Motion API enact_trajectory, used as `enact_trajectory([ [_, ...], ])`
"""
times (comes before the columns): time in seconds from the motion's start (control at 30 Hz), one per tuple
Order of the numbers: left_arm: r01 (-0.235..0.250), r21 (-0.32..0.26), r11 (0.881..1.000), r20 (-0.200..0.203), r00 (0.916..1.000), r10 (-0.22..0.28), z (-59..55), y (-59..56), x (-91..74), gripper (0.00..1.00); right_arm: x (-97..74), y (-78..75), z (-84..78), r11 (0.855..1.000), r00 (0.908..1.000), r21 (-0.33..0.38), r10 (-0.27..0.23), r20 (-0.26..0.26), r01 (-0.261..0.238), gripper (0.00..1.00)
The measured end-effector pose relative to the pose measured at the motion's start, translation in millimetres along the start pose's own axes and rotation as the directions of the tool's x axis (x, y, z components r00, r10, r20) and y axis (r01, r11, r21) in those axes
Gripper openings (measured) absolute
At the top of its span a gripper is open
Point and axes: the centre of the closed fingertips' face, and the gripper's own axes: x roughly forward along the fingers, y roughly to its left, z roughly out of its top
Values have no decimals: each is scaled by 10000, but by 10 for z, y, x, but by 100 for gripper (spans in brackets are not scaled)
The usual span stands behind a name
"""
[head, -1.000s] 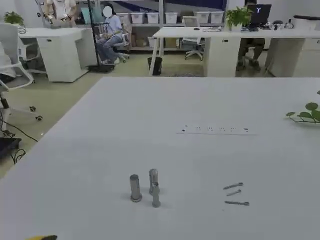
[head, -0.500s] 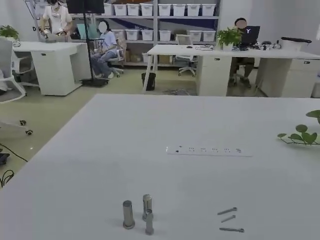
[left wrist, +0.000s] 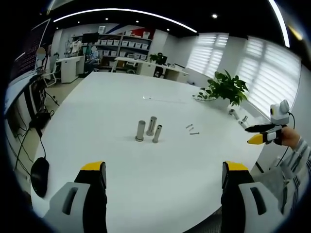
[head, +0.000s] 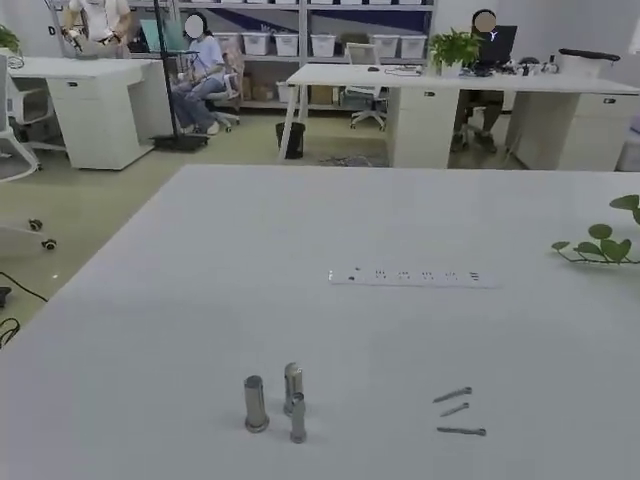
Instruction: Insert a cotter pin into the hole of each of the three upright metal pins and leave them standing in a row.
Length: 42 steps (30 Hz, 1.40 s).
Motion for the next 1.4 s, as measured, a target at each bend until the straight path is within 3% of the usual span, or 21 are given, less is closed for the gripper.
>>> enact_trajectory([
  [0.23,58,-121,9999,9,10000,-58,-57,62,99,99,-79,-19,-118,9993,9990,-218,-325,-319,318,97],
  [0.33,103,-196,9998,122,9999,-100,-45,78,96,99,-97,-12,-118,9995,9994,-53,-306,-154,305,97],
  [0.7,-128,-198,9997,-149,9998,125,-141,185,35,99,-91,4,-37,9990,9979,204,-400,516,390,98],
  [1.13,-277,11,9996,-220,9994,277,-69,261,5,99,-16,40,-48,9995,9987,187,-264,435,256,98],
  [1.4,-106,104,9999,-373,9992,110,-26,229,67,99,15,24,-27,9996,9989,192,-224,424,216,98],
])
